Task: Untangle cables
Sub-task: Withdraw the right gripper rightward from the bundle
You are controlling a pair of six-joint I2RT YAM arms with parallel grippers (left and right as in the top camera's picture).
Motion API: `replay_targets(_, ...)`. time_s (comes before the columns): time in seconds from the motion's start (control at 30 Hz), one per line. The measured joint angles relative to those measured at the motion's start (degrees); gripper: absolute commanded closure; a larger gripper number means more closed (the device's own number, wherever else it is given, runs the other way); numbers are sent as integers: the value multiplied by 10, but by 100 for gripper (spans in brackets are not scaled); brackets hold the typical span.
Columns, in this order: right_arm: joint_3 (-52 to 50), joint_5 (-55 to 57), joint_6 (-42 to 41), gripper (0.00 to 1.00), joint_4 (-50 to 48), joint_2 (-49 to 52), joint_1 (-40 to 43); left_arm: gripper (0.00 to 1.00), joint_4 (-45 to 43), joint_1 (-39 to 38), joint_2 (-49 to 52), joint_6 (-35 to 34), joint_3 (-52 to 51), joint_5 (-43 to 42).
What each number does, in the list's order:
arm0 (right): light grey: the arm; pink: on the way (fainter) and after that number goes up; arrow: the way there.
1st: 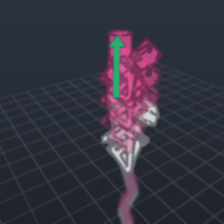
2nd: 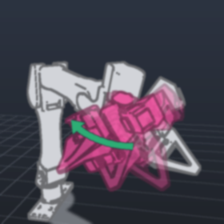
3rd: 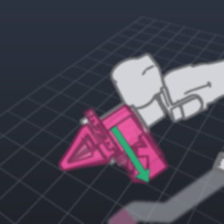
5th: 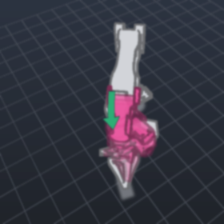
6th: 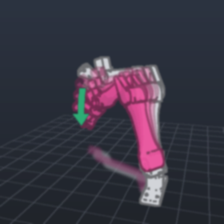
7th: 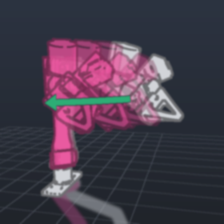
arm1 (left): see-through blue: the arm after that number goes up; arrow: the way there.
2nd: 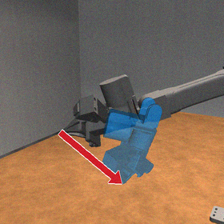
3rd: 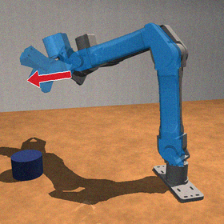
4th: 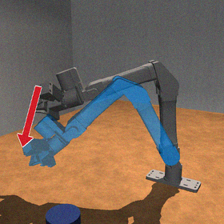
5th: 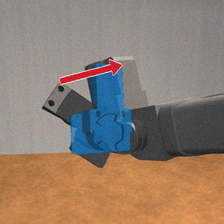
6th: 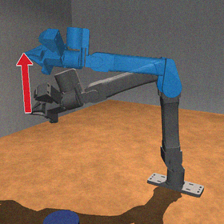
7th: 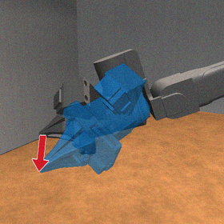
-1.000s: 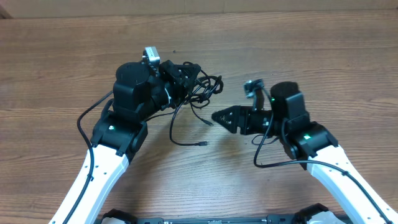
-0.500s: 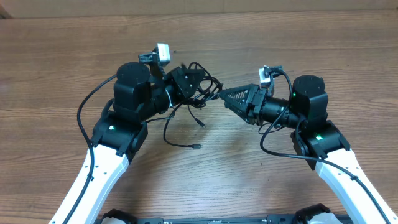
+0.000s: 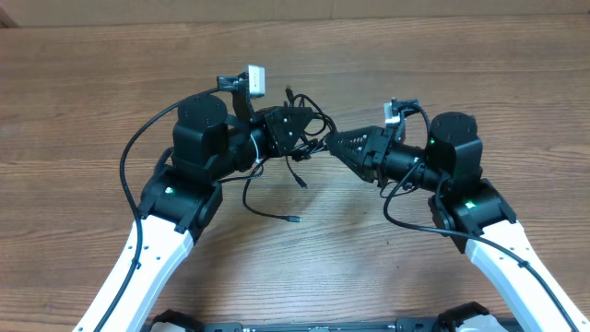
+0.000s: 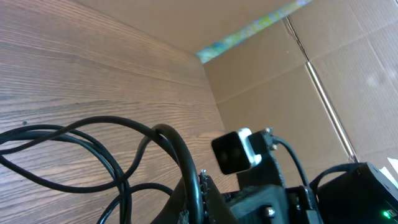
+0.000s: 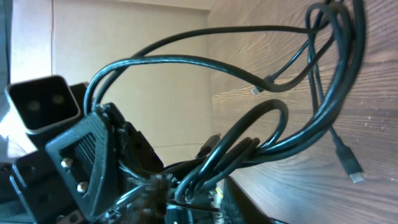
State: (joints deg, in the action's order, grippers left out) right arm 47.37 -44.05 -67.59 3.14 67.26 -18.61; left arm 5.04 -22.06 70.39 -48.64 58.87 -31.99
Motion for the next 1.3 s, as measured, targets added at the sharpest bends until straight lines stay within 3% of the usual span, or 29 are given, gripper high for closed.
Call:
replay_targets(0.07,0,2,0,96,1,6,-4,96,-2,-1,0,5,0,0)
replay_targets(0.4,0,16,-1,96,6,10,-5,96,-4,-5,0,9,0,-2)
replay_targets(0.67,2,25,51,96,110,11,4,96,-4,14,0,9,0,-4)
replay_targets(1.07,2,30,140,96,196,12,107,96,-4,23,0,9,0,-18)
replay_targets(1.13,2,31,143,76,198,12,115,96,-4,23,0,9,0,-19)
replay_targets(1.2,2,32,151,49,200,12,118,96,-5,23,0,9,0,-21)
replay_targets(1.3,2,31,151,34,199,12,118,96,-6,23,0,9,0,-28)
